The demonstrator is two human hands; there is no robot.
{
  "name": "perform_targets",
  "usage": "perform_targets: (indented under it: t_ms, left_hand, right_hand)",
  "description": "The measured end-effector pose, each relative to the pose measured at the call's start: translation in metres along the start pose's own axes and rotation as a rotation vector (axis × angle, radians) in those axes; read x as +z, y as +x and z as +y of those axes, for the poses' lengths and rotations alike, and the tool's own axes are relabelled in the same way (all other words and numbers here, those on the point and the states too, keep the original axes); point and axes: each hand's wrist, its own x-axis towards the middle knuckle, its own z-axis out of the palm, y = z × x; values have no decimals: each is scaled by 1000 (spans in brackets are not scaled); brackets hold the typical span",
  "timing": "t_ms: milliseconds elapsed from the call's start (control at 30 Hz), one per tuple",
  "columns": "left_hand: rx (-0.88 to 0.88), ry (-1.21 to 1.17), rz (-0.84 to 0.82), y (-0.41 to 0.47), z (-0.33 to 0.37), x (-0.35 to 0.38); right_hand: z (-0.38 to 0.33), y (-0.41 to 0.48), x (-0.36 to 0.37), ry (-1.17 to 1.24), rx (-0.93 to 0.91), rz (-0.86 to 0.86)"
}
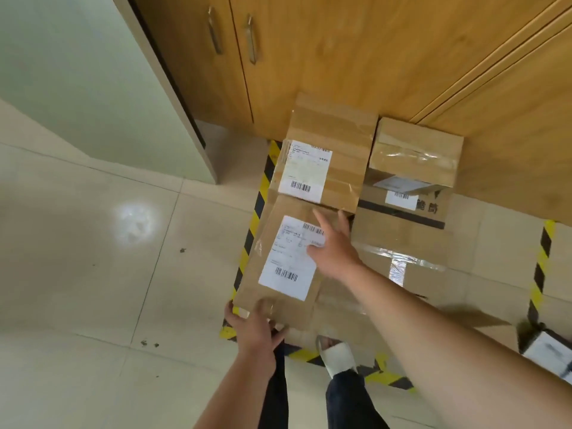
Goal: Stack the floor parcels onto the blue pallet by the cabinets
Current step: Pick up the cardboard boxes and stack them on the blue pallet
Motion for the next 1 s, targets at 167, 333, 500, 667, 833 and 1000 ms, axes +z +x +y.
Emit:
perform_targets:
  t_ms: [167,333,500,667,833,1000]
  left_hand:
    - [-99,-4,-12,37,14,30]
    - [-144,23,-96,46,13,23]
    - [-158,45,-94,49,9,20]
    - [-188,57,-68,54,6,26]
    - [-131,88,-72,62,-1,24]
    - [-112,158,-87,65,-2,24]
  right_hand:
    - [29,-6,39,86,14,-122]
    - [34,-16,44,4,66,-207]
    - [30,-21,39,-27,20,-257]
    - [39,-26,30,-41,-25,-231]
    - [49,-20,33,-15,0,-224]
    - [54,-26,37,57,13,-173]
